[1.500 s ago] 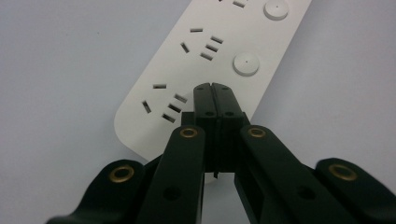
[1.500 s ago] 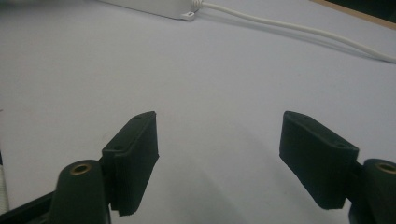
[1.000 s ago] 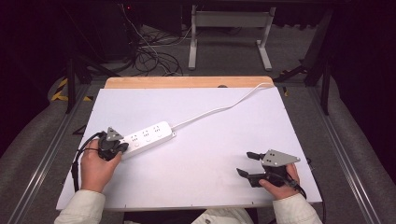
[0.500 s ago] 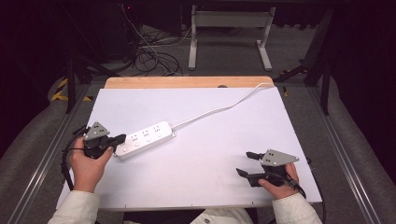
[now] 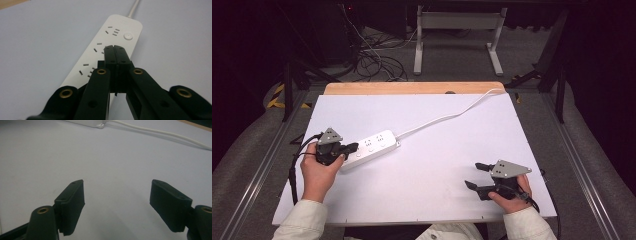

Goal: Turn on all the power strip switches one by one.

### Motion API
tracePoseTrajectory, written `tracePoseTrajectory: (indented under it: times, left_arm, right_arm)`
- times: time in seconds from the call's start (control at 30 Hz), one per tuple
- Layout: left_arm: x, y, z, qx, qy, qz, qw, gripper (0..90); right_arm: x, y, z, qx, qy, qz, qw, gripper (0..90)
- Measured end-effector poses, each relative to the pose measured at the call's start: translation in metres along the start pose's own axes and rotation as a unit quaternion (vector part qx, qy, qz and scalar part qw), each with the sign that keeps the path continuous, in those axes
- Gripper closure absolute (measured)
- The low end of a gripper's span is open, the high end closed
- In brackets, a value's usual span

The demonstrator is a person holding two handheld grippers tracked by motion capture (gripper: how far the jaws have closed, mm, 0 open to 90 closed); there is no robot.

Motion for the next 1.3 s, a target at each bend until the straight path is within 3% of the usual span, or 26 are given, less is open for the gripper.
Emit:
tracePoseTrajectory:
  times: [0.17, 0.37, 0.57, 0.87, 1.0, 1.3]
  left_arm:
    - [-0.001, -0.003, -0.001, 0.003, 0.005, -0.006, 1.0000, 90.0]
    - [-0.001, -0.015, -0.004, 0.032, -0.005, -0.001, 0.9995, 90.0]
    - [0.001, -0.022, -0.008, 0.055, -0.002, 0.002, 0.9985, 90.0]
    - [0.002, -0.028, -0.011, 0.073, -0.004, 0.009, 0.9973, 90.0]
    - [0.002, -0.028, -0.011, 0.076, 0.007, 0.010, 0.9971, 90.0]
    - [0.002, -0.029, -0.012, 0.080, 0.008, 0.010, 0.9967, 90.0]
  right_arm:
    - [0.000, 0.000, 0.000, -0.001, 0.000, 0.000, 1.0000, 28.3]
    - [0.000, 0.000, 0.000, 0.000, 0.001, 0.000, 1.0000, 28.3]
    - [0.000, 0.000, 0.000, 0.001, 0.001, 0.000, 1.0000, 28.3]
    - [0.000, 0.000, 0.000, 0.001, 0.002, 0.001, 1.0000, 28.3]
    - [0.000, 0.000, 0.000, 0.002, 0.002, 0.001, 1.0000, 28.3]
    - [0.001, 0.000, 0.000, 0.000, 0.003, 0.002, 1.0000, 28.3]
Point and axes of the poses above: each handheld gripper's, and its own axes: y roughly backward along the jaws, z roughly out of its top, x roughly to its left, the point moved 7 cm from there along -y, roughly forward along the jaws, and after that the axes turned 9 degrees about x, right-handed, at the moved point
